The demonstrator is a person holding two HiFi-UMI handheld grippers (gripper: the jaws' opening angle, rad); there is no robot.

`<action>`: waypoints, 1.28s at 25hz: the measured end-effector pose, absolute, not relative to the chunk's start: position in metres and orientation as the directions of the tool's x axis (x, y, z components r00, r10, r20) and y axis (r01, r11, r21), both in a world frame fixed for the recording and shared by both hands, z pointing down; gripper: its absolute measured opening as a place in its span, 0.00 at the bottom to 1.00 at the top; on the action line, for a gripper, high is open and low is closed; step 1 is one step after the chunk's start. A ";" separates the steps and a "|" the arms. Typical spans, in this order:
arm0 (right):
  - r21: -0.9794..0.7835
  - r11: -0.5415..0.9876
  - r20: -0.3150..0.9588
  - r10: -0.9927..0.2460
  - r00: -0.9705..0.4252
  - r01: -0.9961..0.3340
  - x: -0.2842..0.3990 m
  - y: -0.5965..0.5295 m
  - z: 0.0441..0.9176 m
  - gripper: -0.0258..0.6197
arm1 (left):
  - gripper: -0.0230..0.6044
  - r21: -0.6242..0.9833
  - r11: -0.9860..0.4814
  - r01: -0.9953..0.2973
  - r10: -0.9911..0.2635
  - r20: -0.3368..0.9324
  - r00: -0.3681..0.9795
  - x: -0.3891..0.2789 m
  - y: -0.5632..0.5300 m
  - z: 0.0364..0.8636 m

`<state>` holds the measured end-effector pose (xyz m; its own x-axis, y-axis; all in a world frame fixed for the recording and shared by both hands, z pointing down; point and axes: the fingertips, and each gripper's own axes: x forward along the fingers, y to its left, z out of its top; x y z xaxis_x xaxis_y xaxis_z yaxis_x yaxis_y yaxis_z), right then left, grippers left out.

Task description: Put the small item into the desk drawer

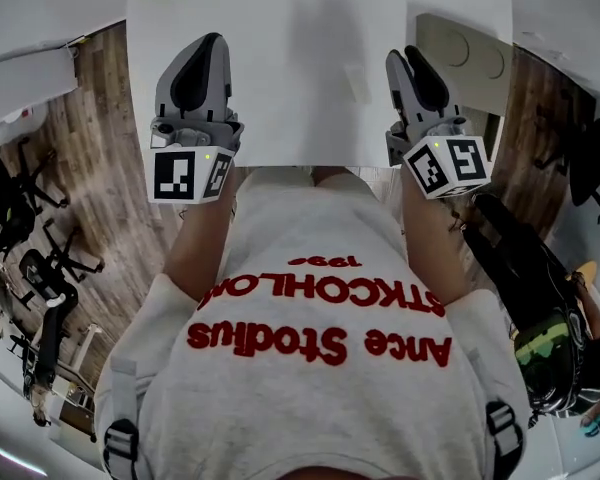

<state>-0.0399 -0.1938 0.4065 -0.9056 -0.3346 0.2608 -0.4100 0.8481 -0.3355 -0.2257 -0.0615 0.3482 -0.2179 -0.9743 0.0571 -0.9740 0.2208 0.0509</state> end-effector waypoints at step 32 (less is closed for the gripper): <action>-0.248 0.864 0.397 -0.322 -0.860 -0.438 -0.053 -0.194 0.461 0.26 | 0.05 0.019 0.272 -0.962 -0.956 0.119 -0.268 -0.244 -0.047 0.385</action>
